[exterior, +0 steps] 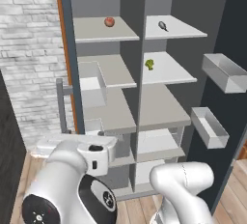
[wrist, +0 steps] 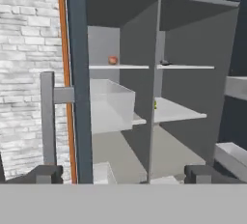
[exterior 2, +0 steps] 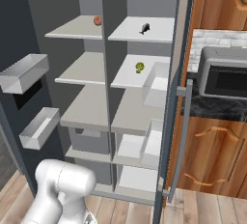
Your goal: Pick up the frozen fish from the freezer, place it on any shelf in the fridge, and close the fridge and freezer doors when done.
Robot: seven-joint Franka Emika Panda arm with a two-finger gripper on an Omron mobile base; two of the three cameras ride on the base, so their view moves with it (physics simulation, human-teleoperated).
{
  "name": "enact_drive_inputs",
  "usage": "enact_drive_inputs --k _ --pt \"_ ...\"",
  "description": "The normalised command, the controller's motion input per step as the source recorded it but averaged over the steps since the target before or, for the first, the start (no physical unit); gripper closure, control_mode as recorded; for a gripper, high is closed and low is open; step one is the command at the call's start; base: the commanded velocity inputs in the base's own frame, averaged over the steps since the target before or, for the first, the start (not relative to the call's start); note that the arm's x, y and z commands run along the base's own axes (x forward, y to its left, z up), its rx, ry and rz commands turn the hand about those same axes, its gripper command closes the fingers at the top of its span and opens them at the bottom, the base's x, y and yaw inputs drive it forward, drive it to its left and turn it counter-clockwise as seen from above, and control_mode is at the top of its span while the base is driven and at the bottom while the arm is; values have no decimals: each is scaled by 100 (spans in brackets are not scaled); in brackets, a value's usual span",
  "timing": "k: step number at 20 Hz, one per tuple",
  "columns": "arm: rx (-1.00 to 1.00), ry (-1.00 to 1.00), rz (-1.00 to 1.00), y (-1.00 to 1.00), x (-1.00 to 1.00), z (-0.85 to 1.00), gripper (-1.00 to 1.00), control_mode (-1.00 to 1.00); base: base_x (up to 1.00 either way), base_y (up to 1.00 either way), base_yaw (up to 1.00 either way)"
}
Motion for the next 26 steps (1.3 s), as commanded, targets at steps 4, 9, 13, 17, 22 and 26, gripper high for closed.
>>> enact_drive_inputs --k 4,9,13,17,22,26 --pt "-13 -11 -39 100 100 -6 -100 -100 0 0 0" --pt "-8 -1 -37 84 92 -16 -100 -100 0 0 0" --pt "-1 -3 -3 4 60 -69 -100 -100 0 0 0" --pt "0 0 5 3 56 -37 -100 -100 0 0 0" --pt "0 0 1 24 79 -14 -100 -100 0 0 0" --pt "0 0 0 28 64 -6 -100 -100 0 0 0"
